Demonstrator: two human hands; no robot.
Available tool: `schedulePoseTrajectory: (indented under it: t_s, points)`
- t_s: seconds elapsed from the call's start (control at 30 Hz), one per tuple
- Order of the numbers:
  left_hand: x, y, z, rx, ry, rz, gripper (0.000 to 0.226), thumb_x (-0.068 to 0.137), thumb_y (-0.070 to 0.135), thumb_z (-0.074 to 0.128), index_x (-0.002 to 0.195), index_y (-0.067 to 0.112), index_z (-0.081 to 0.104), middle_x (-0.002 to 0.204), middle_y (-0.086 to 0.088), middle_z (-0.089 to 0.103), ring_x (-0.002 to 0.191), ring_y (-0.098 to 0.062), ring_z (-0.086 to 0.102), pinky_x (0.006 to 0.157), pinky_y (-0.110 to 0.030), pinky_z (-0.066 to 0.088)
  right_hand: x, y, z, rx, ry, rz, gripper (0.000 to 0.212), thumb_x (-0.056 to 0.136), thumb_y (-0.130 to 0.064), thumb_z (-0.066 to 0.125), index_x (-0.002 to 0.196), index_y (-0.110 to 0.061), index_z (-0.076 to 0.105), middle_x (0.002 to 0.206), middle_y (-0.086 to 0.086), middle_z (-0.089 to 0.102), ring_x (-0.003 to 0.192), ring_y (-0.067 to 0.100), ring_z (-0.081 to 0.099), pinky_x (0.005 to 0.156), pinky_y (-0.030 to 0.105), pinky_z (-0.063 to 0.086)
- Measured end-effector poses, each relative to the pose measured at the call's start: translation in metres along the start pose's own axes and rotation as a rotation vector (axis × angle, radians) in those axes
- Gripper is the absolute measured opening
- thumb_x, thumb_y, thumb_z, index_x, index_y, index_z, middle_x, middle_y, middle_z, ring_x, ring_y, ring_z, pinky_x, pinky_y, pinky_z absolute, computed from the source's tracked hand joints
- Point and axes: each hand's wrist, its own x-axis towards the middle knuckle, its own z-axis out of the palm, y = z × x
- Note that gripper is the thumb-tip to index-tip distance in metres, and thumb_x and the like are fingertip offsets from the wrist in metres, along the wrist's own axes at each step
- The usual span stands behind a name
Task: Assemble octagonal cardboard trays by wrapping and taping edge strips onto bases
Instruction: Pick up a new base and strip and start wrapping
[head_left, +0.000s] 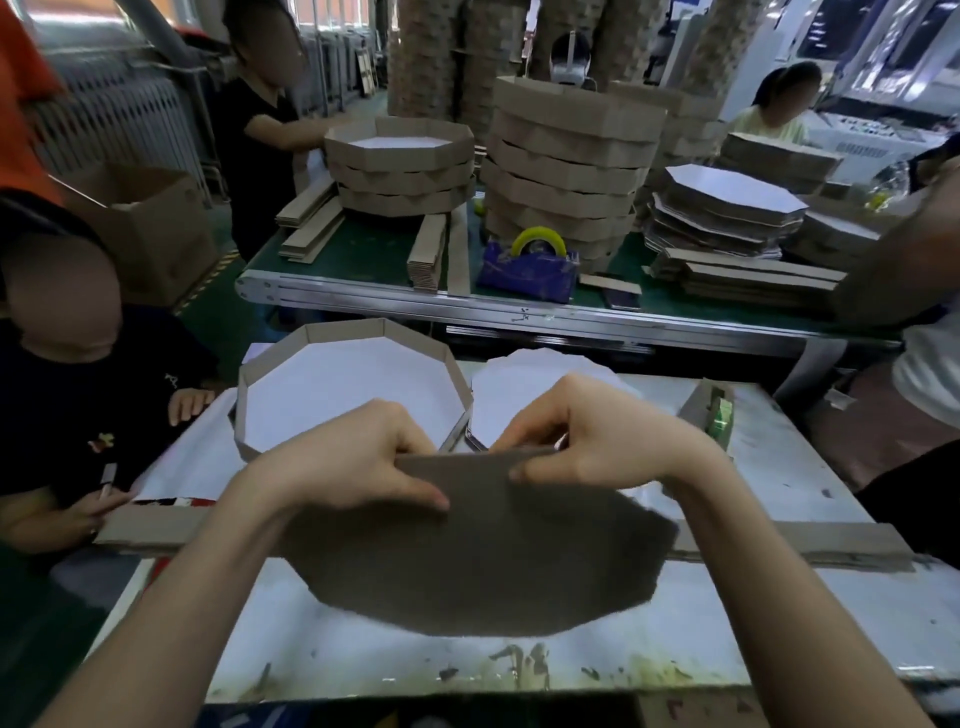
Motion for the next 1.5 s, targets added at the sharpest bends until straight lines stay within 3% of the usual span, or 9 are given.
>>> schedulePoseTrajectory:
  t_s: [0.1,0.2,0.3,0.5,0.7,0.87,1.1,1.23,1.5]
  points:
    - [-0.014,-0.002,0.0,-0.078,-0.117,0.06,0.012,0.083,0.035,0.074,0.094,0.034,0.078,0.084,0.015,0.074,0.077,-0.007,0.07,0.075,-0.031,0.057,0.014,0.008,-0.01,0.345,-0.333,-0.004,0.019,0.096,-0.034,0.059,0.108,-0.031,0.074,0.098,-0.008,0.077,0.08,0.011,0.074,0.065,0.025,0.06]
    - [-0.024,0.005,0.006,-0.16,-0.165,0.093,0.017,0.083,0.029,0.075,0.091,0.044,0.077,0.081,0.019,0.074,0.073,-0.005,0.069,0.067,-0.021,0.053,0.05,0.042,0.006,0.431,-0.114,0.159,0.023,0.1,-0.037,0.055,0.101,-0.025,0.075,0.094,0.004,0.077,0.076,0.019,0.073,0.063,0.029,0.059]
    - [-0.024,0.009,0.007,-0.148,-0.144,0.095,0.019,0.082,0.026,0.075,0.091,0.043,0.077,0.08,0.018,0.074,0.073,-0.015,0.068,0.07,-0.036,0.054,0.095,0.088,0.048,0.135,0.09,0.326,0.016,0.096,-0.018,0.061,0.093,-0.008,0.073,0.08,0.004,0.073,0.065,0.019,0.067,0.063,0.035,0.06]
    - [-0.022,0.013,0.004,-0.149,-0.132,0.044,0.016,0.084,0.022,0.074,0.097,0.031,0.079,0.078,0.013,0.074,0.068,-0.019,0.064,0.063,-0.034,0.049,0.128,0.157,0.143,-0.492,-0.291,0.39,0.049,0.087,-0.049,0.066,0.118,-0.013,0.064,0.116,0.005,0.063,0.105,0.027,0.061,0.08,0.035,0.047]
    - [-0.023,0.009,0.0,-0.192,-0.121,-0.027,0.016,0.083,0.019,0.074,0.094,0.031,0.079,0.082,0.004,0.076,0.078,-0.031,0.066,0.07,-0.044,0.053,0.14,0.173,0.186,-0.688,-0.427,0.237,0.038,0.077,-0.049,0.072,0.087,-0.019,0.05,0.069,0.001,0.045,0.07,0.028,0.054,0.061,0.034,0.039]
    - [-0.022,0.01,-0.002,-0.216,-0.107,-0.054,0.018,0.083,0.016,0.074,0.092,0.03,0.079,0.082,0.009,0.075,0.079,-0.025,0.068,0.072,-0.043,0.054,0.148,0.18,0.197,-0.646,-0.361,0.267,0.034,0.085,-0.033,0.069,0.11,-0.011,0.063,0.104,0.015,0.065,0.094,0.038,0.064,0.066,0.036,0.04]
    - [-0.018,0.007,0.0,-0.227,-0.115,-0.031,0.017,0.083,0.021,0.073,0.096,0.029,0.079,0.085,-0.007,0.075,0.083,-0.042,0.064,0.076,-0.057,0.051,0.146,0.173,0.181,-0.445,-0.303,0.353,0.038,0.08,-0.039,0.076,0.098,-0.012,0.056,0.106,0.014,0.059,0.087,0.03,0.056,0.057,0.029,0.035]
    - [-0.014,0.005,0.0,-0.216,-0.119,-0.008,0.018,0.083,0.023,0.072,0.099,0.029,0.078,0.088,0.001,0.076,0.083,-0.036,0.067,0.077,-0.054,0.052,0.141,0.167,0.159,-0.324,-0.245,0.33,0.072,0.077,-0.047,0.078,0.134,-0.014,0.048,0.129,0.011,0.054,0.116,0.029,0.053,0.093,0.038,0.047]
    - [-0.006,0.006,0.004,-0.168,-0.124,0.036,0.015,0.084,0.036,0.072,0.098,0.039,0.077,0.087,0.018,0.074,0.083,-0.007,0.069,0.082,-0.036,0.055,0.123,0.139,0.089,-0.254,-0.141,0.328,0.038,0.076,-0.042,0.08,0.106,-0.025,0.065,0.095,-0.007,0.061,0.084,0.013,0.055,0.065,0.024,0.04]
